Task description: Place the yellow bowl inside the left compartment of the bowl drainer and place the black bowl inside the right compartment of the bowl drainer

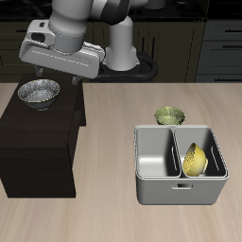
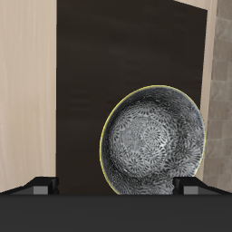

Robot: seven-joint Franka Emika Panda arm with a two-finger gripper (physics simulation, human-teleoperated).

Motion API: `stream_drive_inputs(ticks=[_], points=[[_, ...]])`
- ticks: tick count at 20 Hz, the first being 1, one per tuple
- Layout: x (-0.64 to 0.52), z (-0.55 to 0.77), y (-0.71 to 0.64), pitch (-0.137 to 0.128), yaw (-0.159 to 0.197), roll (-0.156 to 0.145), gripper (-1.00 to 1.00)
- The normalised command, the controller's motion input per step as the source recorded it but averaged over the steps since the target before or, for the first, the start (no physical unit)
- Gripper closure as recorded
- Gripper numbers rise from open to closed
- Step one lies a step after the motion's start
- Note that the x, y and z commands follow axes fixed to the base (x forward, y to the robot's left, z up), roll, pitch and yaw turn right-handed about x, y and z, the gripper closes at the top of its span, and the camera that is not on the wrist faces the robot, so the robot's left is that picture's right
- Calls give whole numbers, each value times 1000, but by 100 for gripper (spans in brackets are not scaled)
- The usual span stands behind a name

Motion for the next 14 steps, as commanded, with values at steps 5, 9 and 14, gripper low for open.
stream_drive_inputs(ticks=[5, 9, 14], points=[[77, -325, -46, 46, -14, -6, -100], [66, -231, -49, 26, -11, -8, -100], [7, -246, 101, 32, 11, 19, 100]])
